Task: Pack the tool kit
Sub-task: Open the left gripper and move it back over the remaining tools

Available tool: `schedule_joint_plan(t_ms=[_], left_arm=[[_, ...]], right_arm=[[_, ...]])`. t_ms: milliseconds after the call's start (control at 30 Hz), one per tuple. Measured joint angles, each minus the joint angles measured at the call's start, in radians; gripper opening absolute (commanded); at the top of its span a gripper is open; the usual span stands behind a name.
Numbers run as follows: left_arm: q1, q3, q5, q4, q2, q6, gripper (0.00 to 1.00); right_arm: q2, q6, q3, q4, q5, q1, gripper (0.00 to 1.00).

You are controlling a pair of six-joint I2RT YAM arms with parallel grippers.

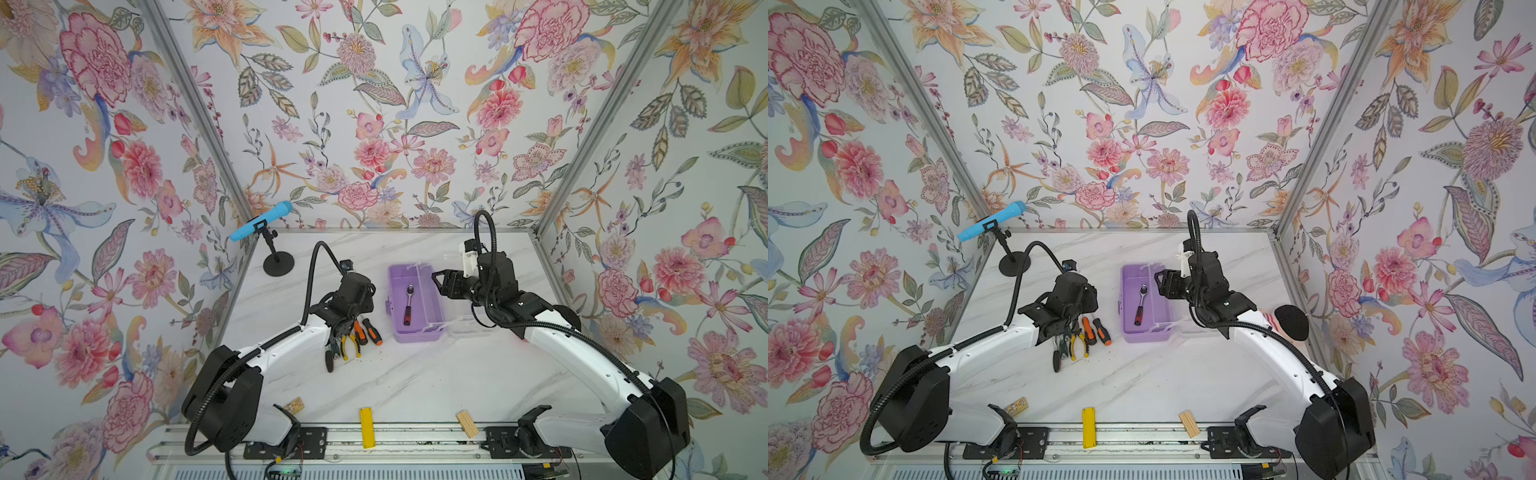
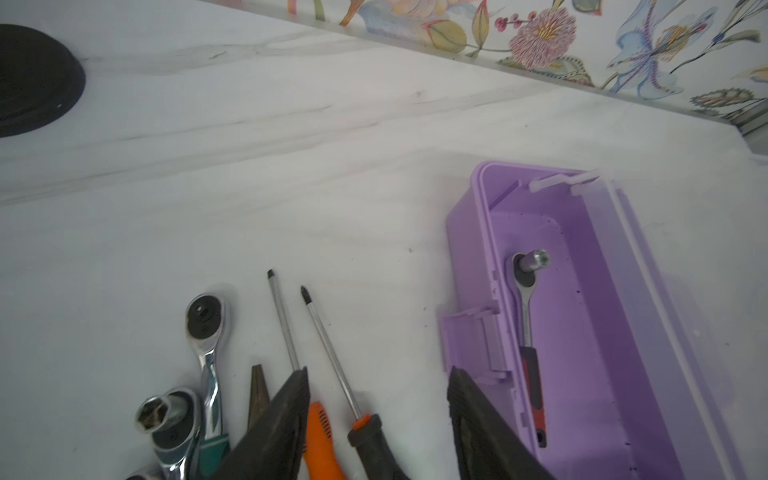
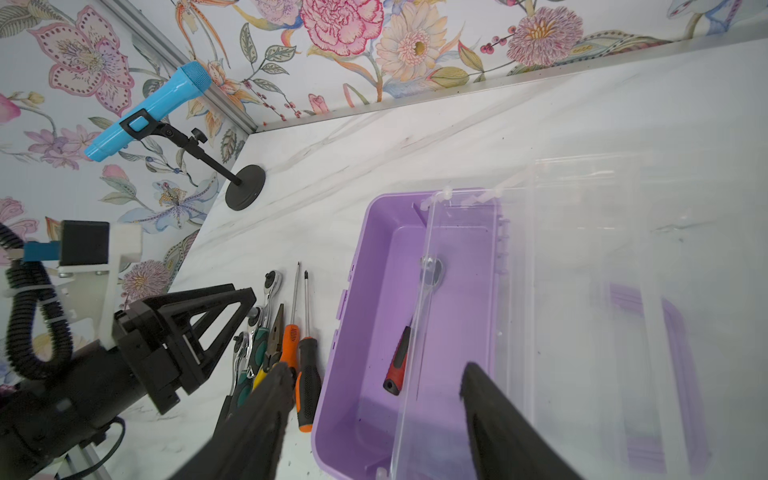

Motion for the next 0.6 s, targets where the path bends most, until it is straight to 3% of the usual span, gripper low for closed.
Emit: schedule_joint_plan(t_ms=[367,600], left_arm=[[0.029,-0.241,-0.051,-0.168,-0.246,-0.117,0.65],[0.076,-0.321,-0.043,-0.203,-0.274,-0.159,0.64]], right_arm=[[0.075,0.005,0.002,-0.021,0.002,0.068,0.66],[0.076,0.005,0.002,-0.023,0.002,0.070,0.64]])
